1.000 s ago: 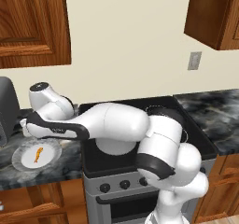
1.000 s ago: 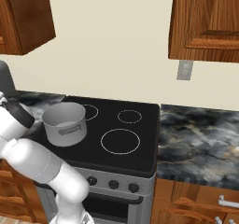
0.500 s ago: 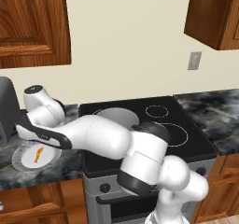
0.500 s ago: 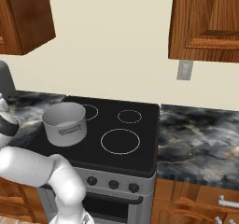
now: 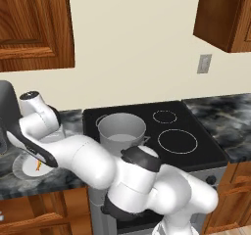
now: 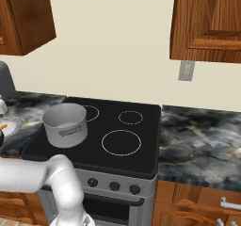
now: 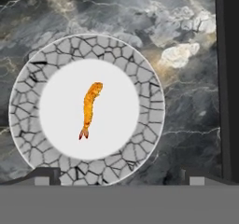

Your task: Retrieve the frozen meat and place it in the pot on a burner. Then turn the burner on.

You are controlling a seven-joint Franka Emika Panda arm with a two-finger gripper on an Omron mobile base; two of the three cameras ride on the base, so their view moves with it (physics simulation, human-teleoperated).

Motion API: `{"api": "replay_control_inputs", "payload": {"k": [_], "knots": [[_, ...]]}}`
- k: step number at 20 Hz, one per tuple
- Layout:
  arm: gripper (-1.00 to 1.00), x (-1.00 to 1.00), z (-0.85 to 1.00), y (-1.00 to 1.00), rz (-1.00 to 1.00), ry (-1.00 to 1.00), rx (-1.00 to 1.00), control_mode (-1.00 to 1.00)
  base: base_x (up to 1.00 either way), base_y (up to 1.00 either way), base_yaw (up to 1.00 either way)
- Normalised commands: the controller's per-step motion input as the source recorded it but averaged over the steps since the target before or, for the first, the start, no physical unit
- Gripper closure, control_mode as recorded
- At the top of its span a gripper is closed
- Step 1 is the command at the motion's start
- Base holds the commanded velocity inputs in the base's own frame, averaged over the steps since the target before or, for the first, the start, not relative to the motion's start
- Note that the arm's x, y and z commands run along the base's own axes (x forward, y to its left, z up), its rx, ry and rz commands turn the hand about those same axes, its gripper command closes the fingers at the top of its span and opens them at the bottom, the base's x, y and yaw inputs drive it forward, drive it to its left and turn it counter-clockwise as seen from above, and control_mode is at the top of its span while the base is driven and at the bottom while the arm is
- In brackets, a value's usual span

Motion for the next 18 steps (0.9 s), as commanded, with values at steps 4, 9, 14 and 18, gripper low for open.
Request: {"api": "replay_control_inputs", "payload": {"k": [4, 9, 14, 18], "knots": [[-1.00, 0.11, -0.32, 0.06, 0.00, 0.03, 0.00, -1.00, 0.00, 0.00, 0.00], [-1.00, 0.04, -0.27, 0.09, 0.00, 0.01, 0.00, -1.00, 0.00, 0.00, 0.00], [-1.00, 0.03, -0.17, 0.04, 0.00, 0.00, 0.00, -1.00, 0.00, 0.00, 0.00], [-1.00, 0.16, -0.18, 0.06, 0.00, 0.06, 0.00, -1.00, 0.00, 0.00, 0.00]]}}
